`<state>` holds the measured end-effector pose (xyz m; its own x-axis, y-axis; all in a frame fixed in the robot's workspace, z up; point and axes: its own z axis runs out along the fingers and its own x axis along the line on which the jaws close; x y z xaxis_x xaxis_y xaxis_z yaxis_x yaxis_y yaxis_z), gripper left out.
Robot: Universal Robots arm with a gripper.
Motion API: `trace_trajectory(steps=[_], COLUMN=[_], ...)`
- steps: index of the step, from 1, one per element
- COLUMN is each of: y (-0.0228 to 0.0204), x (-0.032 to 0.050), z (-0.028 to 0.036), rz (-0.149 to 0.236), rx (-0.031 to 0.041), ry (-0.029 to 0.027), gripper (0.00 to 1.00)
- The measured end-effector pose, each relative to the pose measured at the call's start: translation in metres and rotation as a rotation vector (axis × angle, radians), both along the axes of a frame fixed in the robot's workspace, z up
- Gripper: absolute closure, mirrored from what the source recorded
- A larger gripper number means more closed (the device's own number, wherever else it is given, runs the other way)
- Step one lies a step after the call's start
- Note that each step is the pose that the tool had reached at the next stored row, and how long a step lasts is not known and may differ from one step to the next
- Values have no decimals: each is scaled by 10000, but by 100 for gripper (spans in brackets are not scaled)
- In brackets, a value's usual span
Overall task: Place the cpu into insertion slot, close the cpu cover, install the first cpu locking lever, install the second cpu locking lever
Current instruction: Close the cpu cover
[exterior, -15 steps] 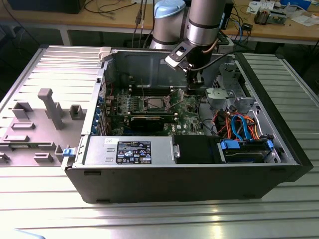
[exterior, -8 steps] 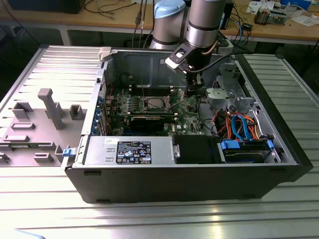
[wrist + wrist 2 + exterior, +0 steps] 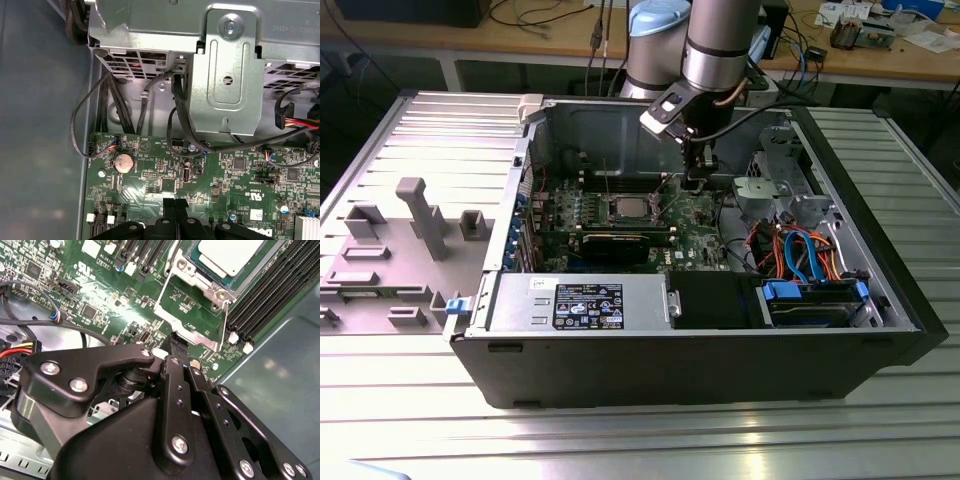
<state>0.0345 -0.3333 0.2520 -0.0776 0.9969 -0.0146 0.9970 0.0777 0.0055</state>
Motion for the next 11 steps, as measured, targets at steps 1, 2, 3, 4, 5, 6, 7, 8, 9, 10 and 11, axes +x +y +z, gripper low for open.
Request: trace_trajectory(steps=[1,2,3,4,5,6,7,8,9,10,11], y=[0,0,0,1,0,0,0,0,0,0,0], x=[-3,-10,-18,-25,-35,-43,-55,-61,-65,-72,-77], z=[0,-2,-2,-3,-2,0,7,15,23,44,53], rz=[-1,-1,0,-2,-1,-1,-2,-1,-1,-1,-1], rx=[1,10,22,28,28,27,25,26,26,26,26], ry=[5,9,11,16,23,30,44,52,58,70,74], gripper=[89,89,89,89,89,89,89,89,89,89,89])
